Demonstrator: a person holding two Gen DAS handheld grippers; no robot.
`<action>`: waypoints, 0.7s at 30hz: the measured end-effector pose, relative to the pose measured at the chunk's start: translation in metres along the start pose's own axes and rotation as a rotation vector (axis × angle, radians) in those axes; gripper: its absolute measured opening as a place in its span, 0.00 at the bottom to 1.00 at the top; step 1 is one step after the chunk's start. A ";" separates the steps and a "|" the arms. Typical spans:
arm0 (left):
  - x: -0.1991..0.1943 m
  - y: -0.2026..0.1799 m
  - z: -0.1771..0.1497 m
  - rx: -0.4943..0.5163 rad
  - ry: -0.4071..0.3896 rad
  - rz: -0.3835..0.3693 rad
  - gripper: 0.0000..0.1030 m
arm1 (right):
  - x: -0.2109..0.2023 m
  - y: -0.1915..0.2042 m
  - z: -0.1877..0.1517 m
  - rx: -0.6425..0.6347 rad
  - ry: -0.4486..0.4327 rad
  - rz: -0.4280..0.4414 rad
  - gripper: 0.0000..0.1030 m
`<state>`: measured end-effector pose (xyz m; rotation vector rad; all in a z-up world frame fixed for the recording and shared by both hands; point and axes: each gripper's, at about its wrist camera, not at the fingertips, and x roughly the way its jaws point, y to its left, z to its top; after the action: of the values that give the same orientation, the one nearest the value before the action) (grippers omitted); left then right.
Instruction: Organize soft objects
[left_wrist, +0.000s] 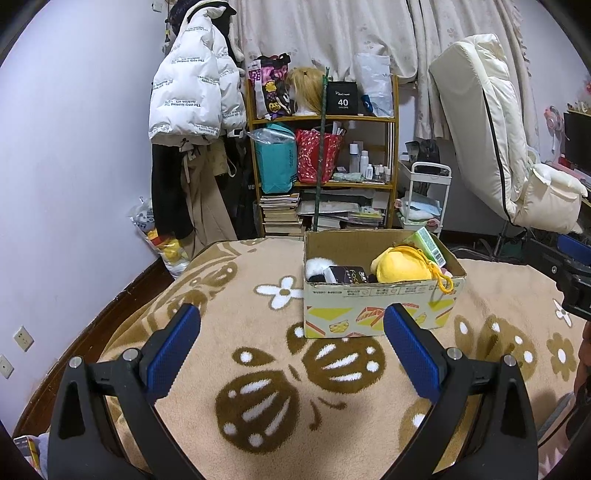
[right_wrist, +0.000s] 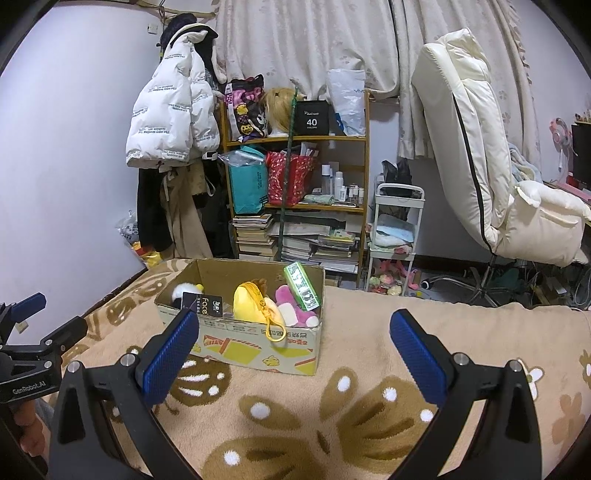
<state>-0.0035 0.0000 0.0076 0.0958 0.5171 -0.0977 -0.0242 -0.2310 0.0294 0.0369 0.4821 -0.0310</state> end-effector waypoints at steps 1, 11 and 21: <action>0.001 -0.001 -0.001 0.001 0.000 0.000 0.96 | 0.000 0.000 0.000 0.001 0.000 0.001 1.00; 0.005 -0.005 -0.005 0.000 0.004 0.016 0.96 | 0.000 0.000 0.000 0.003 0.001 0.000 1.00; 0.006 -0.002 -0.006 -0.006 0.000 0.026 0.96 | 0.000 0.000 0.000 0.004 0.004 0.001 1.00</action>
<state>-0.0016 -0.0019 -0.0004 0.0968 0.5162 -0.0706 -0.0237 -0.2310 0.0294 0.0407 0.4862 -0.0313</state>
